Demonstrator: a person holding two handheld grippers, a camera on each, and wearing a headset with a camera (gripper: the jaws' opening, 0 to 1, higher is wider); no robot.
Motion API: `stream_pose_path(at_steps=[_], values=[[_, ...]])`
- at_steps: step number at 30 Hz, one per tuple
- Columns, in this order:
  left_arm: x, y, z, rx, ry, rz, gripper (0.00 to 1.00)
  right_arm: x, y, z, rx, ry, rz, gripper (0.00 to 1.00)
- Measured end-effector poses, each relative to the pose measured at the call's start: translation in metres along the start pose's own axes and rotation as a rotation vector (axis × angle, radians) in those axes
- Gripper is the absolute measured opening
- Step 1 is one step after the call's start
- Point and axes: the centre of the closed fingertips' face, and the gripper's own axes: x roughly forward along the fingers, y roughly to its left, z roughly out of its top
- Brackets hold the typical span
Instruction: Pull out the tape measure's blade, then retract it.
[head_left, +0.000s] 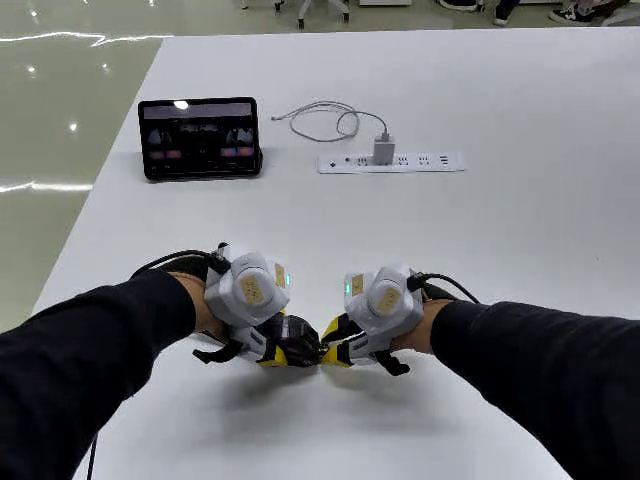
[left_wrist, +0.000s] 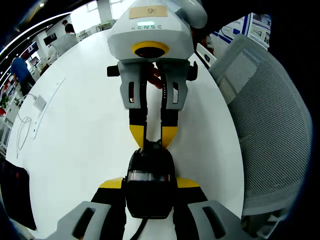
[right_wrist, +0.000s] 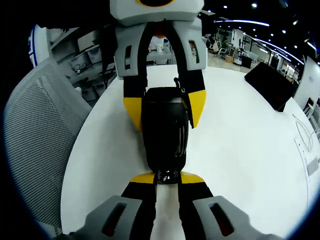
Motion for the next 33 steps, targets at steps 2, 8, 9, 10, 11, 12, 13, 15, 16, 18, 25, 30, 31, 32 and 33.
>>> stream_pose_path(at_steps=[2,8,9,10,11,12,13,15,16,18,25,30,31,32,33], values=[[0.000,0.000,0.000,0.000,-0.001,0.000,0.32,-0.001,-0.001,0.000,0.012,-0.005,0.004,0.11],[0.000,0.000,0.000,-0.003,-0.001,-0.005,0.32,-0.002,-0.001,-0.001,0.013,0.005,0.008,0.10],[0.000,0.000,0.000,-0.004,-0.001,-0.005,0.32,-0.002,-0.001,-0.001,0.014,0.006,0.009,0.10],[0.000,0.000,0.000,-0.005,-0.001,-0.005,0.32,-0.002,-0.001,-0.001,0.013,0.009,0.009,0.09],[0.000,0.000,0.000,-0.006,-0.002,-0.005,0.32,-0.003,0.000,-0.002,0.009,0.010,0.008,0.09],[0.000,0.000,0.000,-0.009,-0.003,-0.004,0.32,-0.003,0.000,-0.002,0.007,0.011,0.008,0.09],[0.000,0.000,0.000,-0.008,-0.002,-0.004,0.32,-0.003,0.000,-0.002,0.011,0.010,0.006,0.09],[0.000,0.000,0.000,-0.004,0.004,-0.003,0.32,-0.004,0.000,-0.003,-0.001,0.014,0.002,0.09],[0.000,0.000,0.000,-0.002,0.006,-0.003,0.32,-0.004,0.000,-0.003,-0.001,0.015,0.003,0.09],[0.000,0.000,0.000,-0.002,0.005,-0.003,0.32,-0.004,0.000,-0.002,0.004,0.014,0.005,0.09],[0.000,0.000,0.000,-0.013,-0.001,0.002,0.32,-0.010,-0.001,-0.009,0.004,0.023,0.006,0.09],[0.001,0.000,0.000,-0.013,0.001,0.002,0.32,-0.011,0.001,-0.010,0.027,0.024,0.003,0.10],[0.001,0.000,0.000,-0.012,0.001,0.001,0.32,-0.011,0.002,-0.009,0.019,0.027,0.004,0.10],[0.001,0.000,0.000,-0.012,0.001,0.002,0.32,-0.010,0.002,-0.009,0.007,0.033,0.004,0.11],[0.001,0.000,0.000,-0.012,0.001,0.002,0.32,-0.009,0.002,-0.008,0.006,0.034,0.004,0.11]])
